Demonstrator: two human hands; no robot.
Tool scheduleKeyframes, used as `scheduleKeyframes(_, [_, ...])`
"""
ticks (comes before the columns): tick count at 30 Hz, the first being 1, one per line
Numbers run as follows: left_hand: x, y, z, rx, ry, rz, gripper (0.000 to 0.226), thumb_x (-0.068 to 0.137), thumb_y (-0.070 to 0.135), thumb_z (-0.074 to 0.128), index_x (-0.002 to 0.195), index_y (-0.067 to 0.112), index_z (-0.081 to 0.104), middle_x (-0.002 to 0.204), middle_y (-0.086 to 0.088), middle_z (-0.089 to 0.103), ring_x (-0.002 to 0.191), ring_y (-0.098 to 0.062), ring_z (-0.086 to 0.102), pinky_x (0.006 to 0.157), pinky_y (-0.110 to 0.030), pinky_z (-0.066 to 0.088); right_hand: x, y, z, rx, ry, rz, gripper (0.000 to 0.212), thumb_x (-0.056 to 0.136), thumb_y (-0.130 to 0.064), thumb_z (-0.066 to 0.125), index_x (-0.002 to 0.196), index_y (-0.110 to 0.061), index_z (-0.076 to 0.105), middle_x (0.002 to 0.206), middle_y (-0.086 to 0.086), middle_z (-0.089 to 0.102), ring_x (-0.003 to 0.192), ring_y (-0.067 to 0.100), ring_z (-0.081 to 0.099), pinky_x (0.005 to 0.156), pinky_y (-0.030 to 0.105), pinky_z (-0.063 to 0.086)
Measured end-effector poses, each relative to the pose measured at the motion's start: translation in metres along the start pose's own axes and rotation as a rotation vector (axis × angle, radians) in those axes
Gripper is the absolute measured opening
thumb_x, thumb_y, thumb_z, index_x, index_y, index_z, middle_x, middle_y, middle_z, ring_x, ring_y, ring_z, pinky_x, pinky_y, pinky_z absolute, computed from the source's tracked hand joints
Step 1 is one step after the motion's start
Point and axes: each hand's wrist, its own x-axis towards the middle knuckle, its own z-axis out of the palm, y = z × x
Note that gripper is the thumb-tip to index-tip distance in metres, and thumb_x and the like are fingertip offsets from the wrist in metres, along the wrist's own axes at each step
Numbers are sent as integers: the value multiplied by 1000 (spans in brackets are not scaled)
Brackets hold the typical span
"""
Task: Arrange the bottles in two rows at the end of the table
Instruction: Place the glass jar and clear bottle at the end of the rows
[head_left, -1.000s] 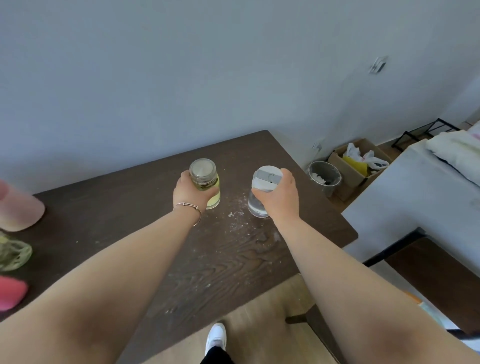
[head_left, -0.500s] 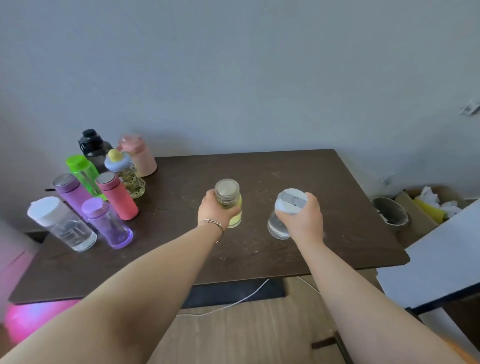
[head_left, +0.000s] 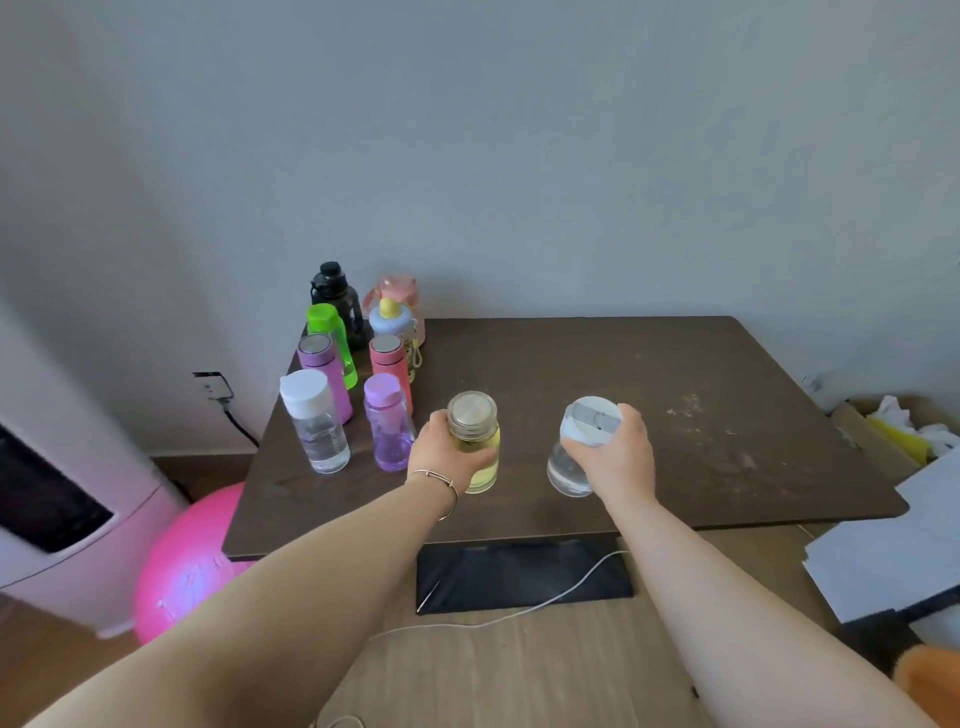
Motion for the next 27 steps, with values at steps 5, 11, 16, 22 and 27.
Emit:
scheduleKeyframes(5, [-2, -56, -73, 22, 9, 8, 72, 58, 48, 83, 116, 22, 49, 111, 0, 63, 101, -25, 61, 86, -36, 49, -56, -44, 56, 23, -17, 11, 88, 69, -41, 87, 140, -21, 40, 131, -1, 51, 113, 20, 55, 83, 37, 54])
scheduleKeyframes(11, [-7, -116, -132, 7, 57, -40, 72, 60, 40, 86, 120, 21, 51, 114, 0, 62, 100, -23, 60, 82, -31, 47, -108, -79, 109, 15, -67, -13, 83, 65, -45, 90, 132, -26, 44, 122, -4, 55, 110, 18, 57, 84, 35, 57])
scheduleKeyframes(16, [-6, -147, -153, 21, 75, -111, 75, 61, 42, 86, 122, 19, 49, 118, -4, 62, 104, -25, 61, 82, -33, 47, -128, -92, 138, 12, -129, -44, 82, 65, -43, 90, 131, -26, 45, 121, -5, 54, 109, 14, 55, 84, 34, 57])
scheduleKeyframes(22, [1, -168, -157, 23, 73, -148, 77, 61, 44, 85, 124, 18, 48, 119, -5, 61, 106, -27, 61, 82, -32, 46, -130, -98, 170, 17, -187, -59, 84, 65, -42, 91, 133, -24, 44, 121, -5, 53, 111, 14, 55, 82, 29, 53])
scheduleKeyframes(27, [13, -180, -150, 41, 55, -176, 75, 63, 42, 85, 124, 20, 47, 120, -4, 60, 107, -26, 60, 83, -31, 45, -123, -99, 195, 5, -249, -98, 85, 64, -42, 91, 133, -27, 43, 124, -6, 53, 113, 13, 54, 84, 31, 56])
